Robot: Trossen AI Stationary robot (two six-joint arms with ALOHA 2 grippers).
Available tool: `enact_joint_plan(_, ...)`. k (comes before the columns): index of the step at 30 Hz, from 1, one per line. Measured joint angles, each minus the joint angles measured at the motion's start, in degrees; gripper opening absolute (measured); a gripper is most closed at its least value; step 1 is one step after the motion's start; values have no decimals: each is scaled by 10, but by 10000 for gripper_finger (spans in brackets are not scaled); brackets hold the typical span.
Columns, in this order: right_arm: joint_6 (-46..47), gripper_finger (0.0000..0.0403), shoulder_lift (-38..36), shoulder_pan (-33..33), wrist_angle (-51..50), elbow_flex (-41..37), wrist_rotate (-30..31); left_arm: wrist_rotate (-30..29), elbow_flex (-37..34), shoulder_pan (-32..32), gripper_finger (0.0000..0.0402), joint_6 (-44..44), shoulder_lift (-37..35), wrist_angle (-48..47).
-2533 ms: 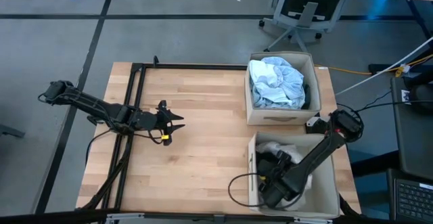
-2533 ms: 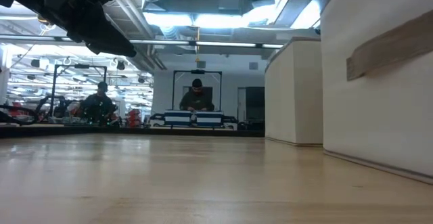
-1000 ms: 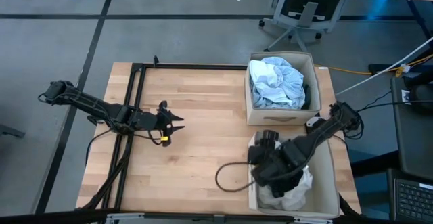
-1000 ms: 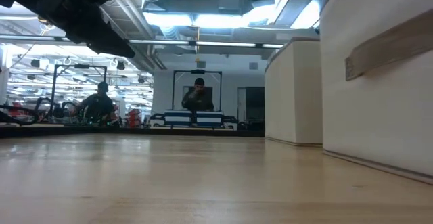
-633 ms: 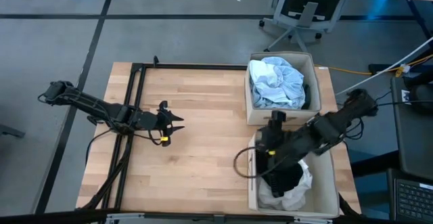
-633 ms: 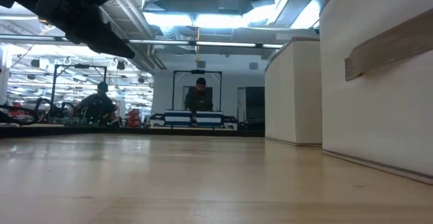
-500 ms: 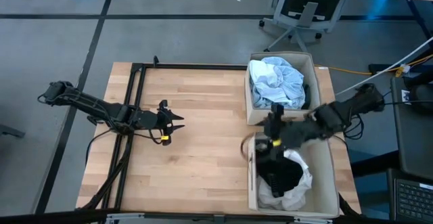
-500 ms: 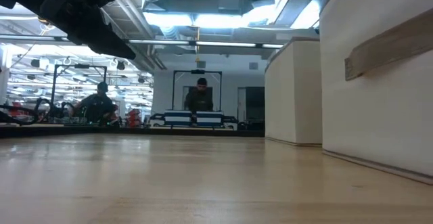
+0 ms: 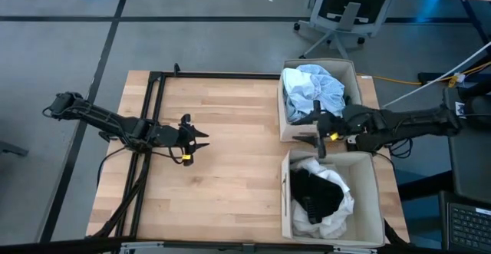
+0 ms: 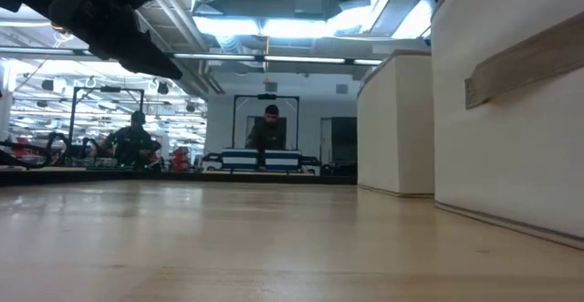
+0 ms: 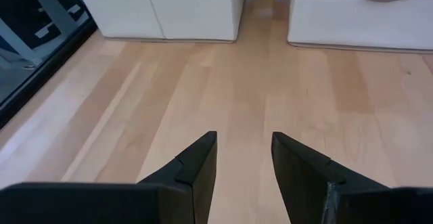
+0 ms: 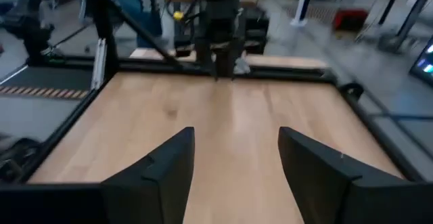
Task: Sort clothes
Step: Return To Home Position
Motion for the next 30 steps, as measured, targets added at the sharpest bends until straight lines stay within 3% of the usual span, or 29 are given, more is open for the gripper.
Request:
enact_joint_plan(5,-13,196,-62,-36,88,-97,-7,0,0,0,131,25,-2,17)
enact_joint_plan(12,-13,149,-133,-69,133,-169,-49,4,-25,1,126,86,-52,77)
enact_joint_plan(16,-2,114,-182,-82,135,-192,-57,23,-57,15,93,100,-121,113)
enact_joint_plan(24,1,46,-248,-81,136,-232,-47,79,-108,78,8,117,-287,90)
enact_joint_plan(30,17,6,-265,-81,137,-260,-43,110,-161,108,4,101,-390,81)
